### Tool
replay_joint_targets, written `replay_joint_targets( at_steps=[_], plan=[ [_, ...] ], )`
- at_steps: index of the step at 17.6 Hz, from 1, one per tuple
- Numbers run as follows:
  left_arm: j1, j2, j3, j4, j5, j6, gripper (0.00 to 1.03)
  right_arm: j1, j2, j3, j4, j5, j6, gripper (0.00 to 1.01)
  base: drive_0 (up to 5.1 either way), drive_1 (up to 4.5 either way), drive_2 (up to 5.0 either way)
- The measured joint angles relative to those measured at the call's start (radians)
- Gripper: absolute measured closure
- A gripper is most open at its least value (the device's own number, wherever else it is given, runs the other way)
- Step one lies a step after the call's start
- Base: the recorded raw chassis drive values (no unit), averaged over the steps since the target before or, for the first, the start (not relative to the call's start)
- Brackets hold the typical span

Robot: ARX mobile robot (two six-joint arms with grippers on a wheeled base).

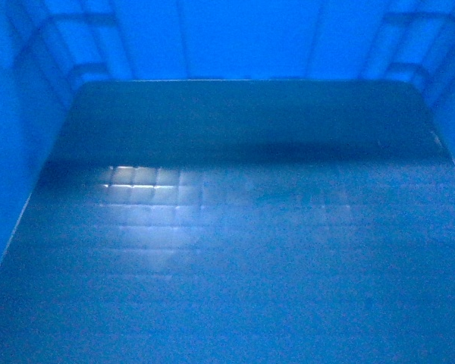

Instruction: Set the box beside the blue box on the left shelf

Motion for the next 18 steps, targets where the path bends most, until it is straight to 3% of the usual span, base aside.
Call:
replay_joint_targets(
  at_steps=[18],
  plan=[
    [-0.001,0.001,0.0,0.0,0.0,0.0,0.94,0.0,0.0,0.0,0.0,0.0,-0.006,0.8,-2.2,-2.16,-2.2]
  ],
)
